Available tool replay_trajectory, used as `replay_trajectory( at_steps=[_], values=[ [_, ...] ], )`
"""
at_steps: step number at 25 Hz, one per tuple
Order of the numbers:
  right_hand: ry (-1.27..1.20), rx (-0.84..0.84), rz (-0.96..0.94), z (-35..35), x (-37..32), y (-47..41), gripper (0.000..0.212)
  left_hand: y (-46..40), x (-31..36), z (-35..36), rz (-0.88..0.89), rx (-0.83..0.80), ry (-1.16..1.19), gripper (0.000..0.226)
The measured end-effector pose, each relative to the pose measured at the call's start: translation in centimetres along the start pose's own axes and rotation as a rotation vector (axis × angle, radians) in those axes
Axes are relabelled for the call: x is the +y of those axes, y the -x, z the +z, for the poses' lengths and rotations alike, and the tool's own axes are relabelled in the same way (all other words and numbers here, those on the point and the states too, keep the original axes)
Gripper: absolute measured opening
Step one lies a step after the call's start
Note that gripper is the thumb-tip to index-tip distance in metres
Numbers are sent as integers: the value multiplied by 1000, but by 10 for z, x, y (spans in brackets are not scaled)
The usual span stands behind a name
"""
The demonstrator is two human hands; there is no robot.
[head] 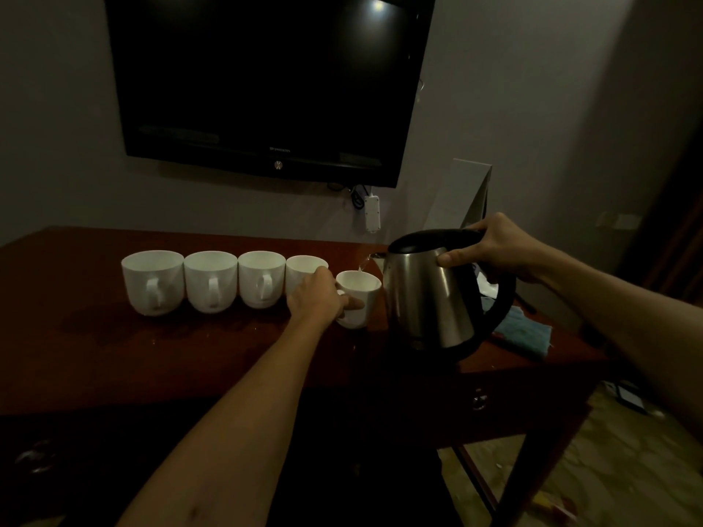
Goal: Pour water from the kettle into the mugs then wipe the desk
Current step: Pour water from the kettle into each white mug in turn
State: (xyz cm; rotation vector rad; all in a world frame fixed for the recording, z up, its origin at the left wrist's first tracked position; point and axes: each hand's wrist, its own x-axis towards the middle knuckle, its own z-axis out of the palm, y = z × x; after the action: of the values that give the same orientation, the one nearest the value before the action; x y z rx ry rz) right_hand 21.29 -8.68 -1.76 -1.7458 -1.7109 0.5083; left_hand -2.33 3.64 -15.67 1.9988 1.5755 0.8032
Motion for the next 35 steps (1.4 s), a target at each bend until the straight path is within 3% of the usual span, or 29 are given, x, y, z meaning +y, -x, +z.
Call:
replay_trajectory(
  at_steps=[8, 17, 35],
  values=[
    [1, -10, 14, 0, -3, -2, 61, 2, 0, 1, -8, 24, 3, 52],
    [15, 5, 24, 1, -4, -3, 39, 2, 2, 4, -22, 62, -44, 55],
    [52, 11, 24, 1, -5, -6, 53, 6, 8, 5, -29, 113, -88, 38]
  ],
)
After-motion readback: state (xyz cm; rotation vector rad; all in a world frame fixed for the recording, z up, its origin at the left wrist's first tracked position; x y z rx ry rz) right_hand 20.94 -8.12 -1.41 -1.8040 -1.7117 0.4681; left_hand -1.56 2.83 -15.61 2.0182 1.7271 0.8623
